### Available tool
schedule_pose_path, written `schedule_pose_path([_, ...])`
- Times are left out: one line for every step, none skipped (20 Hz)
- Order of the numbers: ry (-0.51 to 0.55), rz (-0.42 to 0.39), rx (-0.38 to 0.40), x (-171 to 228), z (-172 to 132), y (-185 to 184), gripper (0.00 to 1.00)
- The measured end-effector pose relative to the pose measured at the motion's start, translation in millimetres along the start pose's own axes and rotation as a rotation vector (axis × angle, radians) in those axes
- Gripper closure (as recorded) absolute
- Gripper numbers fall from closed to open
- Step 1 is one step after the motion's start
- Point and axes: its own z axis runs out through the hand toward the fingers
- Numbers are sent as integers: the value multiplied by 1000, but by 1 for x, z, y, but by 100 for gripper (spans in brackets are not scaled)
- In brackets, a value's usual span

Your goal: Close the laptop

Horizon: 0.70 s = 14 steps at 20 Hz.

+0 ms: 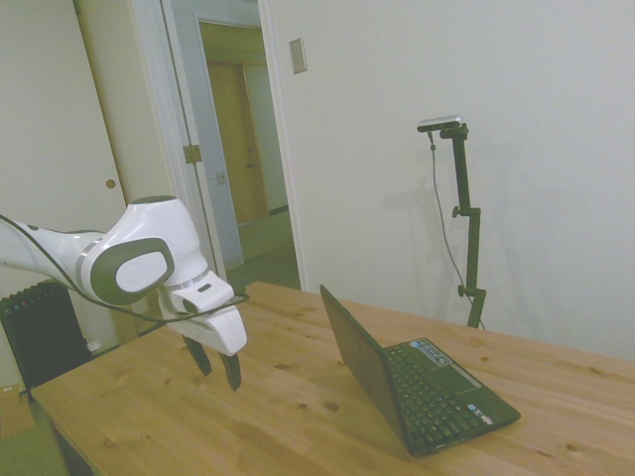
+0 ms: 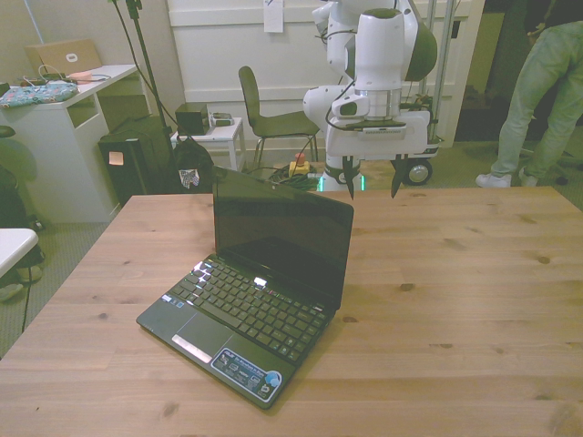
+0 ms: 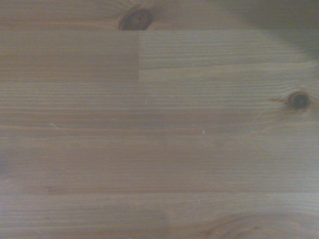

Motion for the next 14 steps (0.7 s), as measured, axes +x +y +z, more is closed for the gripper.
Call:
schedule_pose_path([-2,-2,-2,0,0,0,0])
schedule_pose_path([-9,-10,-9,0,1,2,0])
schedule_pose_path([-6,-4,-7,2,1,2,0])
schedule_pose_path([3,11,0,5,-2,2,0])
schedule_pose_path([21,37,11,11,-6,2,0])
schedule_pose_path([41,70,20,19,-12,3,0])
schedule_pose_path([61,107,28,29,-19,6,0])
schedule_pose_path([81,145,40,40,-27,9,0])
schedule_pose_path([98,183,48,51,-33,13,0])
schedule_pose_path([112,220,52,63,-39,18,0])
schedule_pose_path([122,254,56,76,-44,24,0])
schedule_pose_path([126,278,59,88,-47,29,0])
schedule_pose_path([128,299,61,100,-48,32,0])
schedule_pose_path([131,318,61,111,-49,35,0])
